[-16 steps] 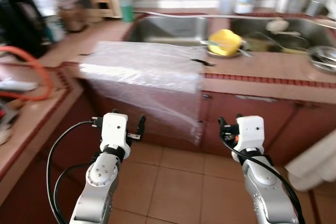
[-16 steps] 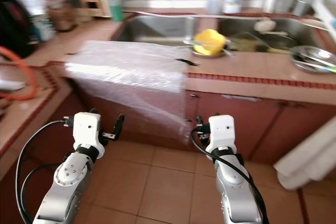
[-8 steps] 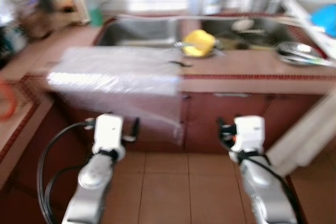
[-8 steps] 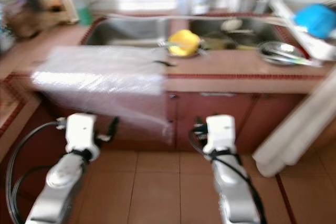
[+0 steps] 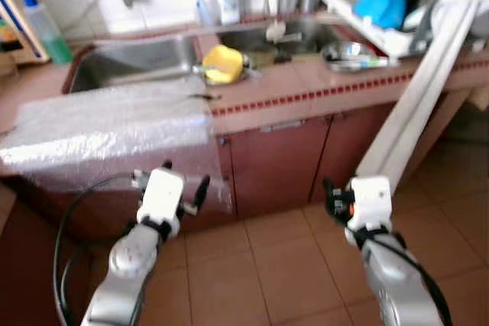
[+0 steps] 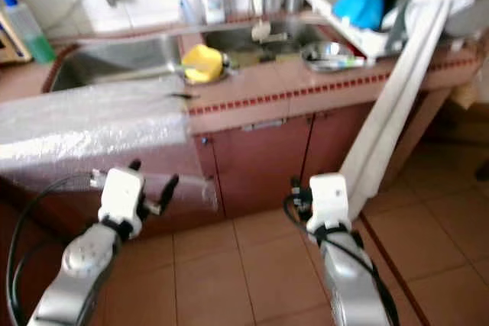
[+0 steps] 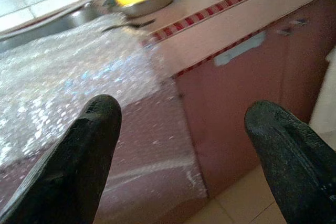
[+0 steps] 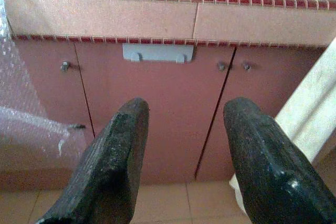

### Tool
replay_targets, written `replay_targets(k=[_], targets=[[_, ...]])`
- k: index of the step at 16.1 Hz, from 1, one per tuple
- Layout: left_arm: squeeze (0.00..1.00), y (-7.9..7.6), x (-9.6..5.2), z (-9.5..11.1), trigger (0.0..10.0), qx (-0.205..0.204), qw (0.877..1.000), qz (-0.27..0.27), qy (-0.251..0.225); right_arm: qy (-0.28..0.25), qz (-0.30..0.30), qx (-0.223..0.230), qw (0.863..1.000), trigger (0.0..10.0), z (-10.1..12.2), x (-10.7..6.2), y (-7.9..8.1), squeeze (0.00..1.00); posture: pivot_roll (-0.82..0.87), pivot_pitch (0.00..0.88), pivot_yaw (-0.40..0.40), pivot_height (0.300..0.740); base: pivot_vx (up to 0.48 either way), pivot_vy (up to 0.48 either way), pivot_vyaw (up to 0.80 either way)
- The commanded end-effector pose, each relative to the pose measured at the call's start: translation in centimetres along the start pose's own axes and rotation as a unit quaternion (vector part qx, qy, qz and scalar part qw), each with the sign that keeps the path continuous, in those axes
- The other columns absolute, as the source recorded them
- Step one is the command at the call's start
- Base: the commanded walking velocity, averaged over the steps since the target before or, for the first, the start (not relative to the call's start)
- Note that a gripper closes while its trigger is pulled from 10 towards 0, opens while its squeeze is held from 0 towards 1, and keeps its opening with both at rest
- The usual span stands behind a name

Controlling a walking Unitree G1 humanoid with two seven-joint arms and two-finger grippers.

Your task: Kitchen organization

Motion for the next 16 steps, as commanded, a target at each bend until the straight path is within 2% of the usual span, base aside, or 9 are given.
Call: replay_targets(k=[1,4,6,8,13,16], targets=[[0.00,-0.2,-0.2,0.0,10.0,0.011,1.000,-0.011,-0.002,-0.015,0.005,0.001,1.000,10.0,0.8,0.1,0.1,0.00,-0.20,0.108,0.095,0.740,0.000,0.000,0.00],[0.00,-0.6,0.1,0.2,10.0,-0.014,1.000,0.001,-0.005,-0.018,0.007,0.002,1.000,10.0,1.1,0.0,0.1,0.00,-0.20,0.110,0.096,0.740,0.000,0.000,0.00],[0.00,-0.8,0.0,0.1,10.0,-0.052,0.998,0.031,-0.006,-0.020,0.007,0.004,1.000,10.0,1.1,0.0,0.1,0.00,-0.21,0.111,0.098,0.740,0.000,0.000,0.00],[0.00,-0.9,-0.2,0.2,10.0,-0.076,0.996,0.048,-0.009,-0.028,0.024,0.002,0.999,10.0,1.4,0.0,0.8,0.00,-0.20,0.110,0.097,0.740,0.000,0.000,0.00],[0.00,-0.1,0.3,0.4,10.0,-0.081,0.993,0.081,-0.008,-0.039,0.039,-0.004,0.999,10.0,1.8,0.2,1.3,0.00,-0.20,0.108,0.097,0.740,0.000,0.000,0.00],[0.00,-0.2,0.3,0.3,10.0,-0.086,0.994,0.072,-0.003,-0.038,0.038,-0.001,0.999,10.0,1.7,0.1,1.4,0.00,-0.20,0.110,0.103,0.740,0.000,0.120,0.00]])
Point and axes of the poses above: a point about 5 cm out from each wrist's last joint towards the gripper, its own x axis pointing out of the wrist towards the gripper, its own z axis along the axis of the wrist's last joint, y = z × x, the point moved 1 cm from there along x, pointing out of the wrist towards the gripper, and after that the axes turned 2 degrees about -x, right-handed, at the moved point
